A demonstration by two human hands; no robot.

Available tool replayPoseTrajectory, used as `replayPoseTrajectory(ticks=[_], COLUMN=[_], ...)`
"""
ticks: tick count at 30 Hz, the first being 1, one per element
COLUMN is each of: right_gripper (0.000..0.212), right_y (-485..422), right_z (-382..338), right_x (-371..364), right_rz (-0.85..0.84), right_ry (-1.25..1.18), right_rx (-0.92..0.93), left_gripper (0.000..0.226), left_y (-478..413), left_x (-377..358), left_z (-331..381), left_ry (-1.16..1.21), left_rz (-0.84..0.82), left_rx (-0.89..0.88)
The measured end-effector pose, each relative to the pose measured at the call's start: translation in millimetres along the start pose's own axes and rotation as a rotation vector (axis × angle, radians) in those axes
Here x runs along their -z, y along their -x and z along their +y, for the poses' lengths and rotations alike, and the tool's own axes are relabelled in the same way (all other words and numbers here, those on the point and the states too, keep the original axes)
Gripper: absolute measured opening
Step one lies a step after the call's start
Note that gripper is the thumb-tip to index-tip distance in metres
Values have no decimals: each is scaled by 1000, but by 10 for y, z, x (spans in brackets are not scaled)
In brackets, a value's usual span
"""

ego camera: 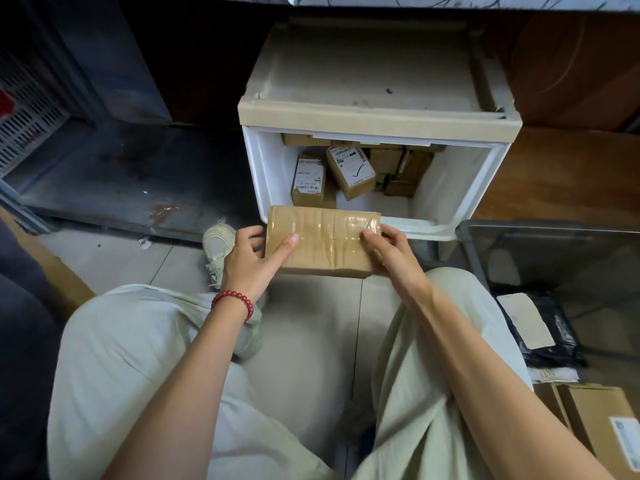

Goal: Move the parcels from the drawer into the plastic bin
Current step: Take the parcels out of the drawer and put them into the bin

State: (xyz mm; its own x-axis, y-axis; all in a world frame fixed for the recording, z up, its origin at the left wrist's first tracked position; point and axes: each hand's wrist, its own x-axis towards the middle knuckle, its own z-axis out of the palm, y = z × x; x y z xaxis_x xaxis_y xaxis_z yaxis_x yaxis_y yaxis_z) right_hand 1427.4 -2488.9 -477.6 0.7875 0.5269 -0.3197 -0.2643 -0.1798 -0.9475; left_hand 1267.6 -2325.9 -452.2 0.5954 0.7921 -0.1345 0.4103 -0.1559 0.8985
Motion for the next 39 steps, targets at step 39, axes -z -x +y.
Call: replayPoseTrajectory(ticks=[39], right_gripper=[62], right_y=[1584], right_z=[359], right_x=[3072], right_rz=[799], right_ry=[-245], right_rx=[93], left_gripper=[74], left_y=[927], left_x=[-3247], left_z=[1473], left_ry=[-226], left_rz=[-837], left_rx=[-420])
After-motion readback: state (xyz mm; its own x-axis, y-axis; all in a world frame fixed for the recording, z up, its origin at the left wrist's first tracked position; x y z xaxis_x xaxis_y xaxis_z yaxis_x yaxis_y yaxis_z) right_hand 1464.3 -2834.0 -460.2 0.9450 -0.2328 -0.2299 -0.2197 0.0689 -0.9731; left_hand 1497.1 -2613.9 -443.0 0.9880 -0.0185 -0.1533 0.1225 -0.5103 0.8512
